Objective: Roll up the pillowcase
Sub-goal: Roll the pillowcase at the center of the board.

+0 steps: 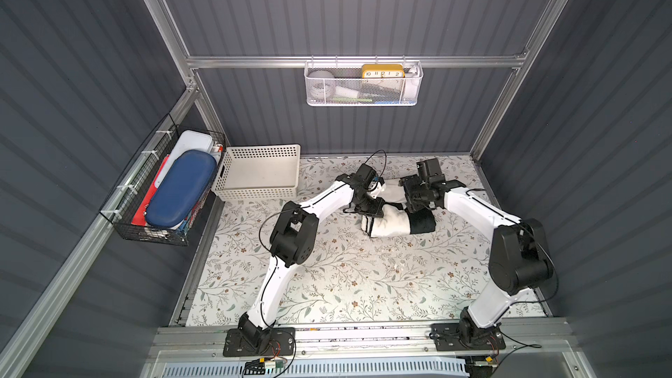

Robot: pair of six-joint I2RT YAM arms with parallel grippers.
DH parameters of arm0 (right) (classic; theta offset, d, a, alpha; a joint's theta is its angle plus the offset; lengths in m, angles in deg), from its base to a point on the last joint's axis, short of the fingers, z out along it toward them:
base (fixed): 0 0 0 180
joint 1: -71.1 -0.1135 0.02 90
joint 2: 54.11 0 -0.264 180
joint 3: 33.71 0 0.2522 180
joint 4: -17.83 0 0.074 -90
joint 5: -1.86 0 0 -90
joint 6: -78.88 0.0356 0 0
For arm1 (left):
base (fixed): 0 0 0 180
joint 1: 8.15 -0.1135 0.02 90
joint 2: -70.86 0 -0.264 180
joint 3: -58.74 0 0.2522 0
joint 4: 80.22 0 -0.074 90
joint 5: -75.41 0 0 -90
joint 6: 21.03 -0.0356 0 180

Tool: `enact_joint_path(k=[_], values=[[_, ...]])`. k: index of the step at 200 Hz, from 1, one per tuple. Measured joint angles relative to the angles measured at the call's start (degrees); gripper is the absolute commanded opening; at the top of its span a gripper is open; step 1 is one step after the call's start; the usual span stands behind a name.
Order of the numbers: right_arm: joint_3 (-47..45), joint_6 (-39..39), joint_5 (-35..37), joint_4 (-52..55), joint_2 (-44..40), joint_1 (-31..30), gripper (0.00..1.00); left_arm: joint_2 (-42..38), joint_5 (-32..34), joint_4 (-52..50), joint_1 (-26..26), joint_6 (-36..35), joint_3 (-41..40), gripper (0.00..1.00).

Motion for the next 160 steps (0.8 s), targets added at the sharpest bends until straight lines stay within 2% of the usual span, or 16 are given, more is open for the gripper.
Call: enact_joint_path(k=[25, 51, 89, 160], values=[[-2.91, 0.44, 1.20, 1.95, -6.60, -1.49, 0.84, 0.00, 0.07, 0.00, 0.00, 0.22, -0.02, 0.02], [-13.62, 4.50, 2.95, 1.55, -14.03, -7.26, 0.87, 0.00, 0.13, -0.04, 0.00, 0.44, -0.02, 0.01], [-26.91, 10.62, 7.21, -0.09, -15.98, -13.99, 0.90, -0.02, 0.02, 0.31, -0.02, 0.44, -0.66, 0.01], [-27.82, 10.80, 16.57, -8.37, -18.14, -14.64, 0.92, -0.96, -0.22, 2.03, -0.02, 0.66, -3.10, 0.02]])
